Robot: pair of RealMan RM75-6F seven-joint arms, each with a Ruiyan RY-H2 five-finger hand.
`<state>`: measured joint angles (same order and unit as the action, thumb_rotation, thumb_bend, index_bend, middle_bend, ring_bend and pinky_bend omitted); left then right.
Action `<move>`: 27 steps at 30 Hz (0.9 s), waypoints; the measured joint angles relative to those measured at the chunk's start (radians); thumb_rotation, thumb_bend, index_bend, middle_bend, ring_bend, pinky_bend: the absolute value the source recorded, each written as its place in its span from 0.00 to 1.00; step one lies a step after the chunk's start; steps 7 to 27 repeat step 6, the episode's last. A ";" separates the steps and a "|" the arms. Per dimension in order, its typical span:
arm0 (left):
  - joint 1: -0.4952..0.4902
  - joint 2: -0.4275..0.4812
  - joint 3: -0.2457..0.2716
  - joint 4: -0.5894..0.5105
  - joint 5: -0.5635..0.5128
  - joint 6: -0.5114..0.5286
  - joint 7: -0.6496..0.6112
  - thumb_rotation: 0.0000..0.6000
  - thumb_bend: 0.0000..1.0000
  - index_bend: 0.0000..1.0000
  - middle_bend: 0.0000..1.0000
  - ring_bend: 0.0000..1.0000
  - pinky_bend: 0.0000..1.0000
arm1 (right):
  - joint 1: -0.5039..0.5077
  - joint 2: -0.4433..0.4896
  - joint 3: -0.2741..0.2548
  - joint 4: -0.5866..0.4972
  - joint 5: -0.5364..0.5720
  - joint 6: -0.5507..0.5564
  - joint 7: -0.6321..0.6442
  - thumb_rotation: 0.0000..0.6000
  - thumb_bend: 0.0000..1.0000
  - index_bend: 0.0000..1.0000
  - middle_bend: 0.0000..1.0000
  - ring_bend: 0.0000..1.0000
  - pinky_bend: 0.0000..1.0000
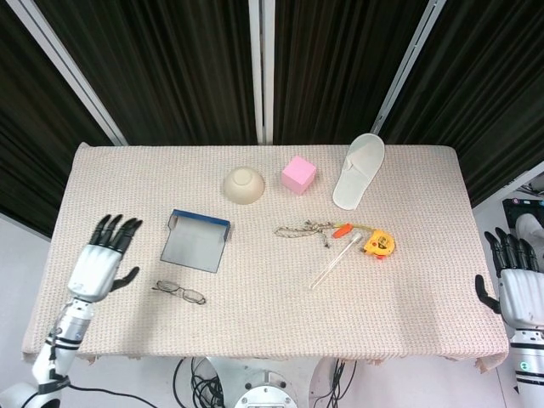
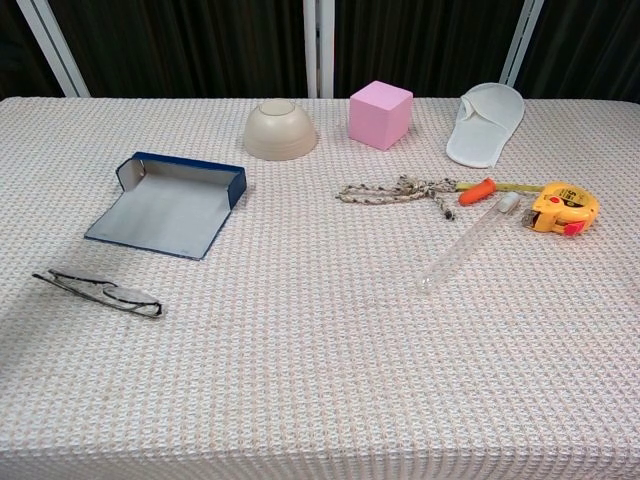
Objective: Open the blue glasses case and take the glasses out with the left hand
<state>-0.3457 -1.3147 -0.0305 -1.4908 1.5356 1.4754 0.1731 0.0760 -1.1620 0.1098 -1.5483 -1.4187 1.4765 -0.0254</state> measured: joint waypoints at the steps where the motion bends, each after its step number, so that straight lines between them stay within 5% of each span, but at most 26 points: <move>1: 0.016 0.014 -0.007 0.009 -0.003 0.025 -0.010 1.00 0.24 0.01 0.07 0.00 0.04 | -0.001 -0.004 -0.001 0.001 0.000 0.002 -0.003 1.00 0.43 0.00 0.00 0.00 0.00; 6: 0.079 0.070 -0.023 0.057 -0.041 0.061 -0.113 1.00 0.24 0.01 0.06 0.00 0.04 | -0.002 -0.024 -0.003 0.010 -0.002 0.008 -0.017 1.00 0.43 0.00 0.00 0.00 0.00; 27: 0.079 0.070 -0.023 0.057 -0.041 0.061 -0.113 1.00 0.24 0.01 0.06 0.00 0.04 | -0.002 -0.024 -0.003 0.010 -0.002 0.008 -0.017 1.00 0.43 0.00 0.00 0.00 0.00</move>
